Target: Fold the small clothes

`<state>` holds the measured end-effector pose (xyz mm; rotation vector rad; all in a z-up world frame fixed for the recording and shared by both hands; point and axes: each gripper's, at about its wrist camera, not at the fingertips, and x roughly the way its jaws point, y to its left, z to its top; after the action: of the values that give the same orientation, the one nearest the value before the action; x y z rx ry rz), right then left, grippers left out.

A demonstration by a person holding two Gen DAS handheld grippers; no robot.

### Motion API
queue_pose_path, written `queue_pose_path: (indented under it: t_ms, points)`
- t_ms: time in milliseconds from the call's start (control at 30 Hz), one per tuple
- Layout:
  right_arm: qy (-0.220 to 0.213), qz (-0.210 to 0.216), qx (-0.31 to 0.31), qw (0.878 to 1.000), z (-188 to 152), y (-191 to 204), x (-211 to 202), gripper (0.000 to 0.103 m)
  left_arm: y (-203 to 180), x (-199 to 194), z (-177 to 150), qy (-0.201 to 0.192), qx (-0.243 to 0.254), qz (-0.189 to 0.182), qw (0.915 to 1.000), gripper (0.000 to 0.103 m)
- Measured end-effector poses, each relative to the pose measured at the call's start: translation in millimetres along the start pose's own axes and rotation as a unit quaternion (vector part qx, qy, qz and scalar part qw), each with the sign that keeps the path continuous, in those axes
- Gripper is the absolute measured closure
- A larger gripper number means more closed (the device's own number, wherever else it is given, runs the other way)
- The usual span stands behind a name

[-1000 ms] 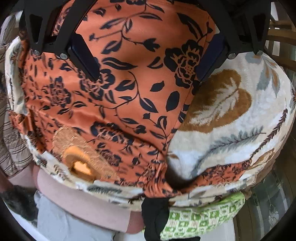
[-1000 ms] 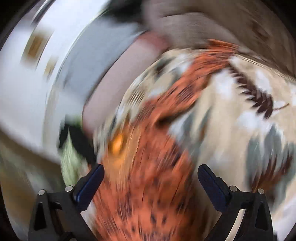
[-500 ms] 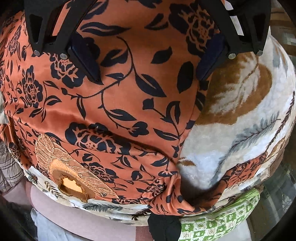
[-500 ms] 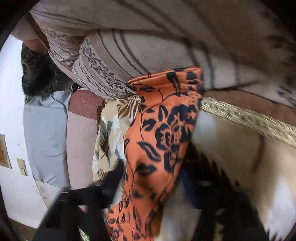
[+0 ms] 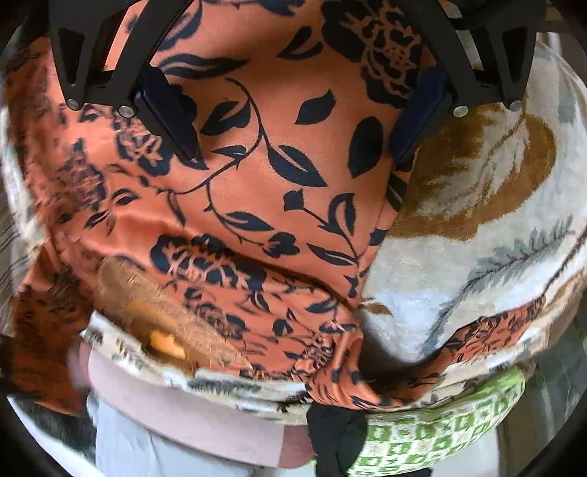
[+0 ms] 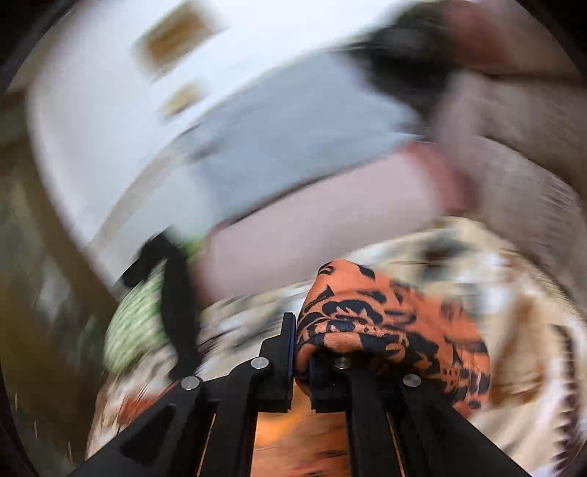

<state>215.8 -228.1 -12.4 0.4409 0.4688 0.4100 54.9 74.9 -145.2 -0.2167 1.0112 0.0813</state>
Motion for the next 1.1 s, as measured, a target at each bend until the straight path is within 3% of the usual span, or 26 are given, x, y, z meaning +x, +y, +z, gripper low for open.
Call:
queue_pose_path:
  t_ms: [33,100,133,167,267,367,467,567,667,733,833,867,900,933,967,1000,1033,1067,1100]
  points:
    - [0.025,0.022,-0.005,0.999,-23.3,30.7,21.4,0.094,8.2,-7.5,-0.6,-0.006,-0.012,-0.011,0.9998,0.000]
    - [0.098,0.045,-0.020,0.994,-62.7,61.8,63.3,0.067,23.2,-20.3,-1.1,-0.015,-0.031,-0.004,0.9994,0.000]
    - [0.144,0.047,-0.030,0.988,-86.7,72.8,91.0,0.020,28.2,-24.4,-0.6,-0.019,-0.037,0.004,0.9991,0.000]
    - [0.193,0.049,-0.044,0.979,-118.7,80.9,119.3,0.003,34.0,-29.2,-0.3,-0.024,-0.044,0.006,0.9987,0.000]
    - [0.277,0.028,-0.045,0.960,-170.1,71.6,147.5,0.004,49.6,-45.4,5.4,-0.043,-0.056,0.007,0.9975,0.000]
    - [0.230,0.039,0.010,0.972,-168.8,28.2,104.7,0.004,44.2,-55.9,23.5,-0.072,-0.035,0.011,0.9967,0.000]
    - [0.178,0.019,0.078,0.981,-148.6,-22.9,68.5,0.003,1.3,-46.7,60.8,-0.083,0.043,0.017,0.9954,0.000]
    - [0.167,-0.004,0.138,0.976,-139.6,-78.6,57.7,0.003,-49.7,-27.3,90.2,-0.081,0.126,0.017,0.9885,0.000]
    - [0.167,-0.002,0.184,0.969,-140.6,-115.1,66.7,0.003,-104.4,7.7,110.8,-0.082,0.241,0.076,0.9640,0.000]
    - [0.171,0.002,0.203,0.964,-141.3,-130.2,66.8,0.003,-129.3,36.6,115.0,-0.075,0.318,0.121,0.9371,0.000]
    - [0.175,0.009,0.203,0.963,-143.9,-138.2,61.7,0.003,-149.7,65.9,115.8,-0.058,0.396,0.157,0.9028,0.000]
    - [0.176,0.010,0.198,0.964,-143.2,-137.8,62.2,0.003,-152.3,70.9,117.2,-0.055,0.412,0.160,0.8955,0.004]
    - [0.177,0.009,0.196,0.964,-143.0,-136.5,65.1,0.003,-153.1,72.0,119.0,-0.059,0.419,0.157,0.8924,0.018]
    - [0.179,0.009,0.194,0.964,-144.3,-136.6,68.2,0.003,-150.3,69.9,126.7,-0.060,0.405,0.146,0.9005,0.027]
    - [0.181,0.008,0.191,0.965,-144.7,-136.6,69.5,0.003,-141.7,66.1,135.1,-0.062,0.371,0.133,0.9169,0.043]
    - [0.181,0.007,0.187,0.966,-144.0,-134.8,70.0,0.003,-124.1,60.0,149.6,-0.072,0.301,0.115,0.9440,0.046]
    - [0.181,0.007,0.183,0.966,-144.1,-135.5,67.5,0.003,-91.0,52.5,164.8,-0.082,0.184,0.085,0.9758,0.046]
    - [0.181,0.008,0.182,0.966,-144.7,-135.7,67.7,0.003,-63.0,50.8,170.2,-0.083,0.087,0.057,0.9911,0.046]
    - [0.180,0.010,0.184,0.966,-145.6,-136.6,67.3,0.003,-30.6,52.8,169.0,-0.078,-0.012,0.028,0.9965,0.046]
